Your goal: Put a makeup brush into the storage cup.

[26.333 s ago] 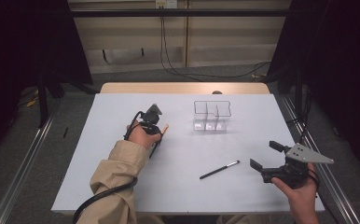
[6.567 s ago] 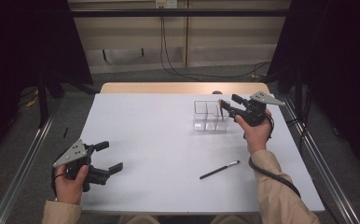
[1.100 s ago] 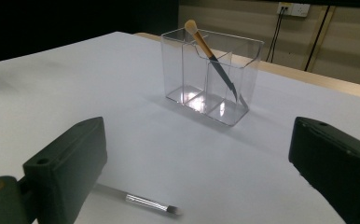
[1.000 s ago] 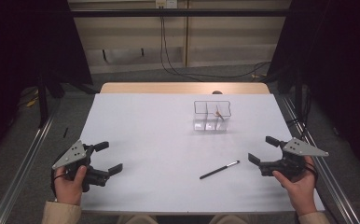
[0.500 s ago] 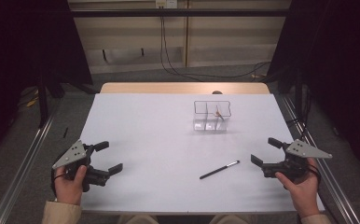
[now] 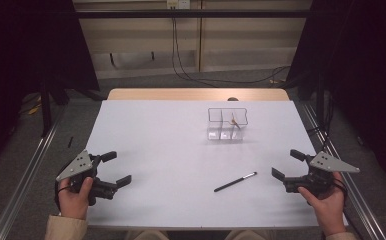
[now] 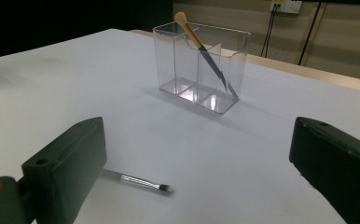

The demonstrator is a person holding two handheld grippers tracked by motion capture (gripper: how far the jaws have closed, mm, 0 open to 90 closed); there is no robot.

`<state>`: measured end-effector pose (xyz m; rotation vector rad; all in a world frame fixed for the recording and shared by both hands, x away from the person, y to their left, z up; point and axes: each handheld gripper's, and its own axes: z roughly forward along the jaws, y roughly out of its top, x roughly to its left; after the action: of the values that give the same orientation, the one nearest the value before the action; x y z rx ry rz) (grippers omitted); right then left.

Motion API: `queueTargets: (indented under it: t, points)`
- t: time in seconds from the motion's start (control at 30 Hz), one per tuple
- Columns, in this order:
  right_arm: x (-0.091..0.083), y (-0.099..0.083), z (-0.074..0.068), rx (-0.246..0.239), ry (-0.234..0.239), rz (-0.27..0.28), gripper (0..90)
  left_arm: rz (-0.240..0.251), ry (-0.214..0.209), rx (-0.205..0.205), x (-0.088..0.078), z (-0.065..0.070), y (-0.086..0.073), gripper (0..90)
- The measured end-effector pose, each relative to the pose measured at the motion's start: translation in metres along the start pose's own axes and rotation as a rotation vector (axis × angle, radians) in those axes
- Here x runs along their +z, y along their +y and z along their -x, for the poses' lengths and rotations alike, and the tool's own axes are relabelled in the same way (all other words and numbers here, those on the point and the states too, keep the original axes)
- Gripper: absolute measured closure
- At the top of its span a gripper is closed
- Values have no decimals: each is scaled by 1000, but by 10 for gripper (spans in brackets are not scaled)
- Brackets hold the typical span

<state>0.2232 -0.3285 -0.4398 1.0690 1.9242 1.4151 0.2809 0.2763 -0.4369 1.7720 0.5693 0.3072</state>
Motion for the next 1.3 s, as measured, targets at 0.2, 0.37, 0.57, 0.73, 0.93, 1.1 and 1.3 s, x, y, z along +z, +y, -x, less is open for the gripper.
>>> queueTargets:
  t: [0.2, 0.37, 0.57, 0.73, 0.93, 1.1, 1.3]
  points:
    - [-2, -1, 0, 3, -5, -5, 37, 1, -5, -3, 2, -1, -1, 0]
    - [0, 0, -1, 1, 0, -13, 37, 1, -1, -2, 1, 0, 0, 0]
    - [3, 3, -2, -1, 5, -12, 37, 2, -1, -4, 0, 1, -1, 0]
    - [8, 6, -5, -11, 12, -12, 37, 2, 0, -3, -1, 1, -1, 0]
    - [17, 10, -9, -9, 24, -12, 37, 2, -2, -3, -1, 1, -1, 0]
    - [24, 12, -13, -12, 34, -18, 37, 1, -3, 2, -1, 1, 0, 0]
    - [33, 14, -16, -6, 46, -23, 37, 0, -4, 0, 0, 1, 0, 0]
